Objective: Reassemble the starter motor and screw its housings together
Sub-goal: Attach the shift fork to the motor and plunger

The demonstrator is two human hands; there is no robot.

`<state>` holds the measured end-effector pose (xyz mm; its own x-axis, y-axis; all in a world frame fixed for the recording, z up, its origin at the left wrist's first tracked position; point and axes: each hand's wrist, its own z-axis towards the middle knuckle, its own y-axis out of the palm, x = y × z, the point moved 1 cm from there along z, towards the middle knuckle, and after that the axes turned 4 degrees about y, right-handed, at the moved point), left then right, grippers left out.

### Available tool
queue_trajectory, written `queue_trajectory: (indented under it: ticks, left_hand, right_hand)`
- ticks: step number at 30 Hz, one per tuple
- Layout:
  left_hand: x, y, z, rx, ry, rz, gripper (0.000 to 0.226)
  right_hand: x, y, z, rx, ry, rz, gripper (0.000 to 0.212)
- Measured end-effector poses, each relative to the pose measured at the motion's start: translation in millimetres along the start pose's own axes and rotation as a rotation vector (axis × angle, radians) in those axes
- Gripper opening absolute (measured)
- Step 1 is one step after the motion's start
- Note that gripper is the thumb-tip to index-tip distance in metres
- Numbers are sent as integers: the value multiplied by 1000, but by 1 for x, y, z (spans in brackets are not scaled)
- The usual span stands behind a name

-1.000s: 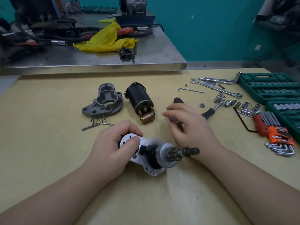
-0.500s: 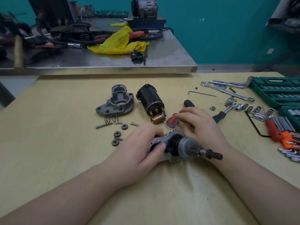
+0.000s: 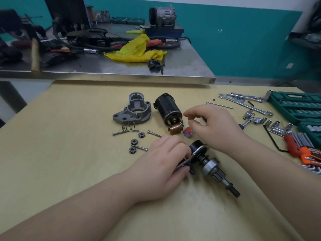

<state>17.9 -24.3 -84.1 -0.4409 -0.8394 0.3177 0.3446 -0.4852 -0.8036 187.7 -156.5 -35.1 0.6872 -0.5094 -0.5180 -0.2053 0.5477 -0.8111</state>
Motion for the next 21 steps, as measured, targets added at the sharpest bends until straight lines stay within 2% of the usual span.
queue_trajectory:
  ticks: [4, 7, 9, 11, 13, 16, 18, 21]
  left_hand:
    - [-3, -2, 0, 17, -20, -23, 20]
    - [-14, -13, -1, 126, -145, -119, 22]
    - [-30, -25, -1, 275, -267, -34, 22]
    - [-53, -37, -3, 348, -414, 122, 19]
    - [-75, -46, -6, 308, -571, 248, 24]
    - [-96, -48, -11, 102, -738, 345, 41]
    - [-100, -44, -13, 15, -775, 346, 45]
    - [-102, -41, -14, 44, -782, 302, 44]
  right_hand:
    - [-26, 8, 22, -254, 24, -283, 30]
    - [-38, 17, 29, -333, 49, -493, 30]
    - [-41, 21, 33, -350, 68, -544, 28]
    - [-43, 23, 36, -352, 79, -587, 26]
    - [-45, 25, 37, -344, 82, -628, 25]
    - [-49, 27, 38, -341, 83, -685, 25]
    - [-49, 28, 40, -352, 87, -707, 25]
    - [-45, 31, 39, -385, 98, -737, 25]
